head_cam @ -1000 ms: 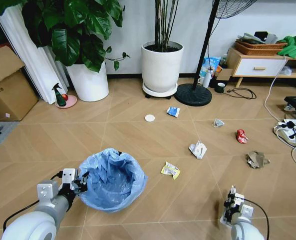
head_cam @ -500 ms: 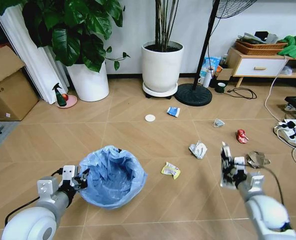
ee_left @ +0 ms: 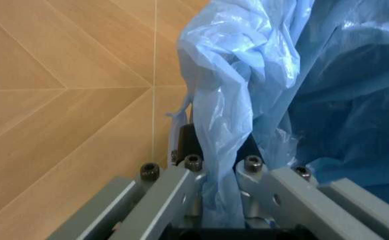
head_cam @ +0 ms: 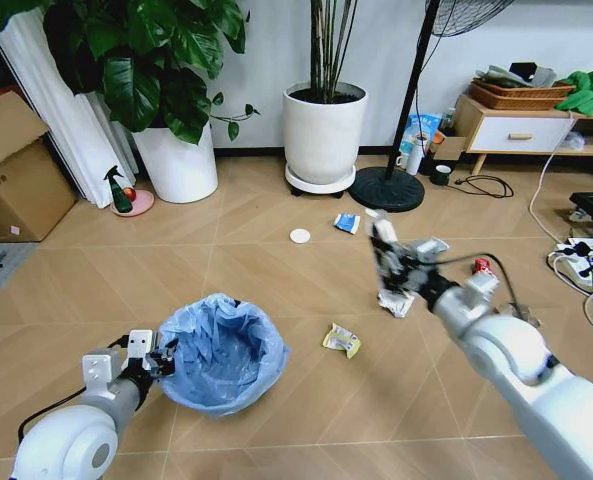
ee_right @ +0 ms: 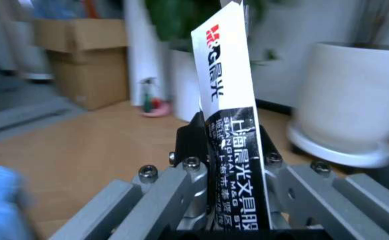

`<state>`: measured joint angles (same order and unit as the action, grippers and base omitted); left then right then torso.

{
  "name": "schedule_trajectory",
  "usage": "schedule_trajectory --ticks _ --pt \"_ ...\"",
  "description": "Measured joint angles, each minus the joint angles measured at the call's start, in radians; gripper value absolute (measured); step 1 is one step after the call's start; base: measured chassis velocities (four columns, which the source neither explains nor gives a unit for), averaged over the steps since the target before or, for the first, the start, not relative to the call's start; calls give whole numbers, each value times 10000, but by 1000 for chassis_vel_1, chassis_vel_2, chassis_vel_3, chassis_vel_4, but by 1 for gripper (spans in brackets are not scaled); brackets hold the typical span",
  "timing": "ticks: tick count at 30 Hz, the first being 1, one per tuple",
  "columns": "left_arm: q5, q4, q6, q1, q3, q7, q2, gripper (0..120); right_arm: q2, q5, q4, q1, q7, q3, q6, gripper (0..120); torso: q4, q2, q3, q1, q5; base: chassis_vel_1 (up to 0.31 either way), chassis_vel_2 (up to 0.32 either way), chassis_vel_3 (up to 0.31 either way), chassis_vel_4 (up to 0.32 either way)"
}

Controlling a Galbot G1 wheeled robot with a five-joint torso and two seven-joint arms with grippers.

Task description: Pick up the trash bin and place the garbage on the floor into it.

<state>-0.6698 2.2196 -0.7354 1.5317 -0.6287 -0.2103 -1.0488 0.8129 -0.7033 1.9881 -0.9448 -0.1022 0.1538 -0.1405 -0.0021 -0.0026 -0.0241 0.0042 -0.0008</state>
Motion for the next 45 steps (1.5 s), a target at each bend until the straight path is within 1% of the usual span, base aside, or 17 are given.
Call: schedule_trajectory --ticks 1,2,5,6,9,11,15,26,29,31,33,34,38,39,42,43,45 --pt "-46 -42 0 -25 17 -8 61 0 24 -95 -81 354 -45 -385 8 7 -1 0 0 0 0 0 0 0 0" --pt "-46 -42 0 -25 17 -8 61 0 24 -95 -81 354 -45 -385 8 7 -1 0 0 0 0 0 0 0 0" --pt "-363 -319 0 -195 125 -53 321 0 466 -507 -463 2079 -113 -2172 86 7 -1 0 1 0 -3 0 0 0 0" --pt "-363 -319 0 -195 125 -53 321 0 466 -507 -463 2079 -113 -2172 86 7 -1 0 1 0 -3 0 0 0 0" --pt "-675 -623 0 -455 492 -157 540 0 1217 -797 -836 3334 104 -3650 147 5 4 0 0 0 -6 0 0 0 0" --pt "-767 -687 0 -562 641 -188 596 0 1441 -989 -888 3563 226 -3958 140 4 3 0 0 0 -4 0 0 0 0" --pt "-1246 -936 0 -1346 1408 -424 898 0 2157 -1408 -960 4121 501 -5032 33 0 1 0 0 0 -2 0 0 0 0" --pt "-1991 -1471 1 -3007 2192 -675 1478 0 2930 -1063 -1377 4220 498 -5745 42 0 -3 0 1 0 -3 0 0 0 0" --pt "-2233 -1719 0 -3618 2446 -674 1767 0 3298 -106 -1908 4192 409 -5825 147 1 0 0 1 -1 -2 0 0 0 0" --pt "-2272 -1742 0 -3686 2458 -671 1801 0 3342 97 -2024 4165 406 -5826 169 2 -1 0 1 -1 -1 0 0 0 0" --pt "-2323 -1769 0 -3739 2454 -655 1861 0 3358 324 -2134 4116 402 -5838 168 12 -2 0 1 -1 -2 0 0 0 0" --pt "-2323 -1769 0 -3739 2454 -655 1861 0 3358 324 -2134 4116 402 -5838 168 12 -2 0 1 -1 -2 0 0 0 0" --pt "-2326 -1767 0 -3692 2392 -631 1883 0 3346 510 -2254 4058 395 -5938 169 29 -1 0 1 -1 -2 0 0 0 0" --pt "-2326 -1767 0 -3692 2392 -631 1883 0 3346 510 -2254 4058 395 -5938 169 29 -1 0 1 -1 -2 0 0 0 0" --pt "-2317 -1724 0 -3585 2318 -613 1883 0 3426 493 -2208 4026 485 -5945 148 45 -1 0 2 -2 -1 0 0 0 0" --pt "-2317 -1724 0 -3585 2318 -613 1883 0 3426 493 -2208 4026 485 -5945 148 45 -1 0 2 -2 -1 0 0 0 0" --pt "-2291 -1699 0 -3505 2264 -585 1923 0 3431 490 -2190 4042 568 -5962 148 54 0 0 1 -2 -1 0 0 0 0"
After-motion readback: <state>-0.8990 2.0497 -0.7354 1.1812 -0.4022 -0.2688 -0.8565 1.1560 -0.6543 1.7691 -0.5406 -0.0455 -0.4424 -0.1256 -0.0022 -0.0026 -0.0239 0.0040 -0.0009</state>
